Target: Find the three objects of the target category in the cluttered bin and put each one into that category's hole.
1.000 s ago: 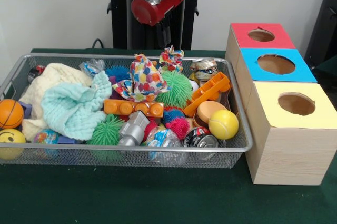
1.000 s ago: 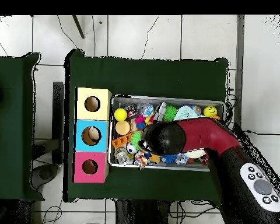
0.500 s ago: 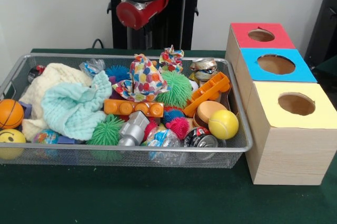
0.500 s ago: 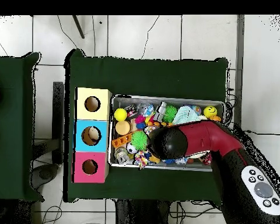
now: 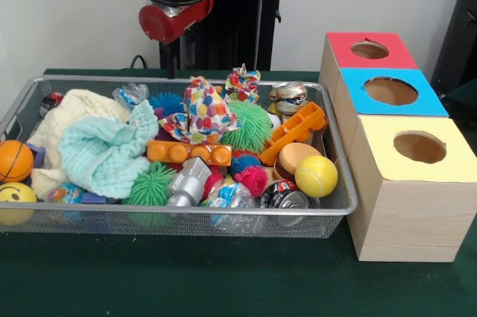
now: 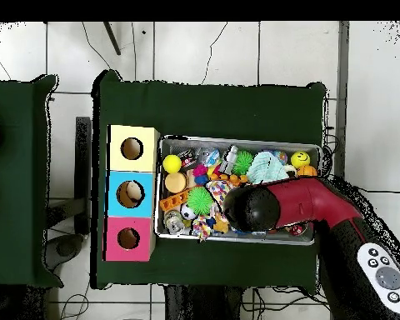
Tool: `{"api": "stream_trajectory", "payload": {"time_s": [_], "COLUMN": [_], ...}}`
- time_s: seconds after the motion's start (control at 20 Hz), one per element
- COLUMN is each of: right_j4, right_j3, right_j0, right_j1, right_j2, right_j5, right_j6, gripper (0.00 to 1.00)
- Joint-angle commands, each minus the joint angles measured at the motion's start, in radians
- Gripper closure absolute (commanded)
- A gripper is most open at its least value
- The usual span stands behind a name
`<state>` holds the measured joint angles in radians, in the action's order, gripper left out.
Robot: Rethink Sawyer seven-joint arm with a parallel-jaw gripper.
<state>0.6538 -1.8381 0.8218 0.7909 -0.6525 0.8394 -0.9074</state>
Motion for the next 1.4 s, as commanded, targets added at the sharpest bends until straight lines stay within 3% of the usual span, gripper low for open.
{"api": "stream_trajectory", "payload": {"time_s": [0.05, 0.2, 0.85, 1.2, 1.4], "right_j4": [0.046, 0.032, -0.138, -0.201, -0.222], "right_j3": [-0.036, -0.030, -0.078, -0.033, -0.023], "right_j0": [0.046, 0.043, 0.126, 0.066, 0.057], "right_j1": [-0.041, -0.032, -0.192, -0.246, -0.258], "right_j2": [0.006, 0.020, -0.107, -0.050, -0.034], "right_j5": [-0.033, -0.037, -0.287, -0.364, -0.362], "right_j6": [0.061, 0.004, -0.088, -0.179, -0.167], "gripper": [0.00, 0.00, 0.00, 0.00, 0.00]}}
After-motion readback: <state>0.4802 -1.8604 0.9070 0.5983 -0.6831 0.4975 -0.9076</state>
